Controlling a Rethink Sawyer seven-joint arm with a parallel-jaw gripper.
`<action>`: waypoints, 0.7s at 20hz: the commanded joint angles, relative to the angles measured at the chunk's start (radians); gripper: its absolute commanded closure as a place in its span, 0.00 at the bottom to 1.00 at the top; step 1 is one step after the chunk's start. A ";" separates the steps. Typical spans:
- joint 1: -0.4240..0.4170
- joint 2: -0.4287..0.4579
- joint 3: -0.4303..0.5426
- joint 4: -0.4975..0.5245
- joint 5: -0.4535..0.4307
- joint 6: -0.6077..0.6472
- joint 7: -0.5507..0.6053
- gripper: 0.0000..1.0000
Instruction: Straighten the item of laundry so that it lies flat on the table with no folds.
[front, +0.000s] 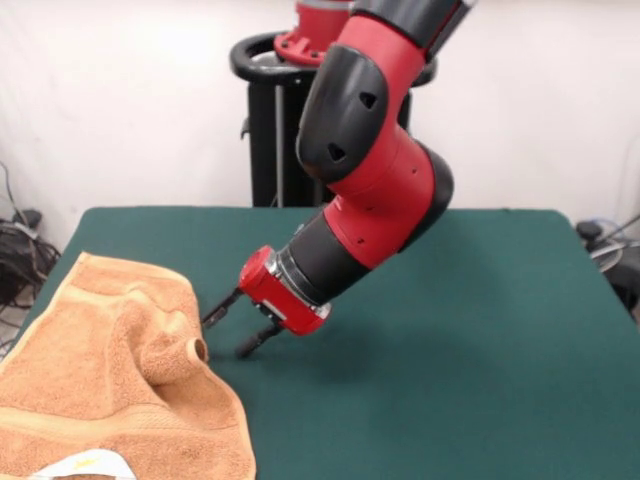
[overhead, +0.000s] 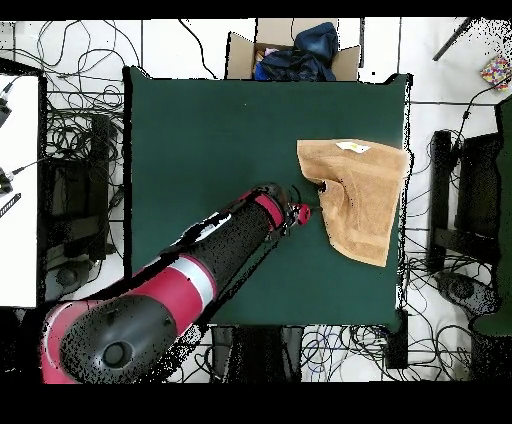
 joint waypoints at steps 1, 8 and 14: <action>0.040 0.103 -0.004 -0.095 0.004 0.085 0.129 0.00; 0.043 0.134 -0.055 -0.096 0.018 0.063 0.141 0.00; 0.012 0.128 -0.057 -0.082 0.010 0.011 0.111 0.00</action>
